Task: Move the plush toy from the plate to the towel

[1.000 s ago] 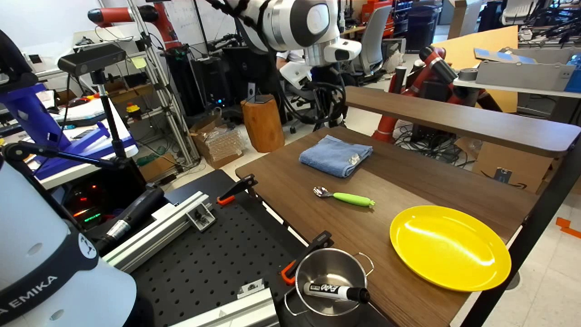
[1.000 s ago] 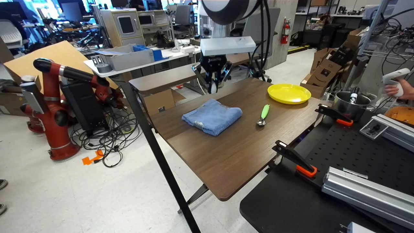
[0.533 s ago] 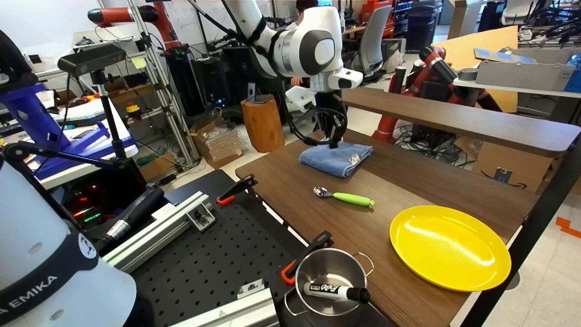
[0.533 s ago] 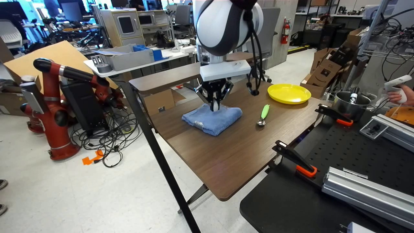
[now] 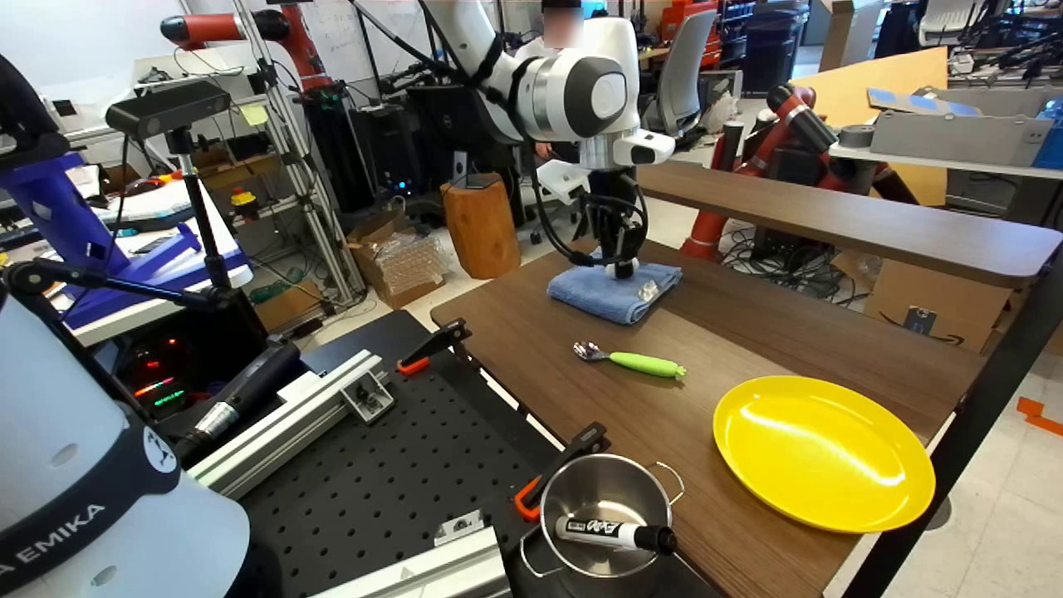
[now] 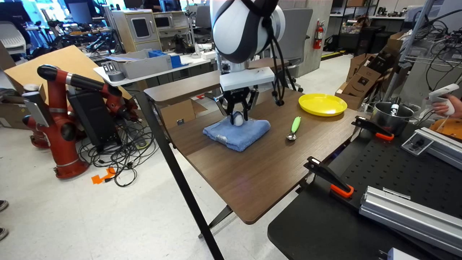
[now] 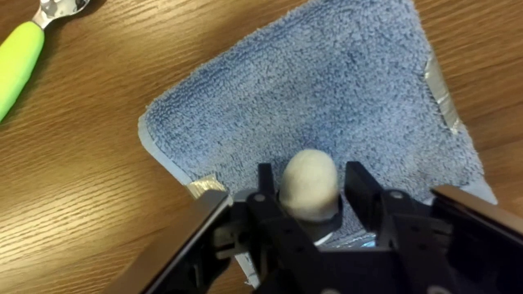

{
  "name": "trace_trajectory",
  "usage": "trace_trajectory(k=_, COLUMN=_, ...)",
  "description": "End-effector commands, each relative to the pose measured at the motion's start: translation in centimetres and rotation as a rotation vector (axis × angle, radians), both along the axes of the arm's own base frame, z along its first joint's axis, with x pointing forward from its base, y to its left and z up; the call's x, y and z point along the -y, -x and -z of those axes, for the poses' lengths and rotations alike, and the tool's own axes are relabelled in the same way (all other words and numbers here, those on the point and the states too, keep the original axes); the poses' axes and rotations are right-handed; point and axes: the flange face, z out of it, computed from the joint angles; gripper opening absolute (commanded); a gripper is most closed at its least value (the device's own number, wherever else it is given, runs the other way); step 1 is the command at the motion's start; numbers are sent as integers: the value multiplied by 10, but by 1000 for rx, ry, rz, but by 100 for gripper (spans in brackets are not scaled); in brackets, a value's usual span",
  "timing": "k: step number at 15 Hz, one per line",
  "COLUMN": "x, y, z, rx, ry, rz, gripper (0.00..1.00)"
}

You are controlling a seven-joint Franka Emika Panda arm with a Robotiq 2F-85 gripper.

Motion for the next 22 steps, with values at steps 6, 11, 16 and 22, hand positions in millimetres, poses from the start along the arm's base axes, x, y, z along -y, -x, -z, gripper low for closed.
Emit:
trace_trajectory(k=6, x=3, y=-10, z=-2, rx=-28, ry=4, rz=9, gripper=100)
trace_trajectory(k=11, x=-1, y=6, z=-19, rx=-43, ry=26, rz=23, gripper=100)
trace_trajectory(k=16, x=-11, y=33, z=-80, rx=36, ry=8, rz=-3, gripper=100)
trace_trajectory(k=22, x=-9, y=43, z=-107, rx=34, ry=-10, rz=-17, gripper=100)
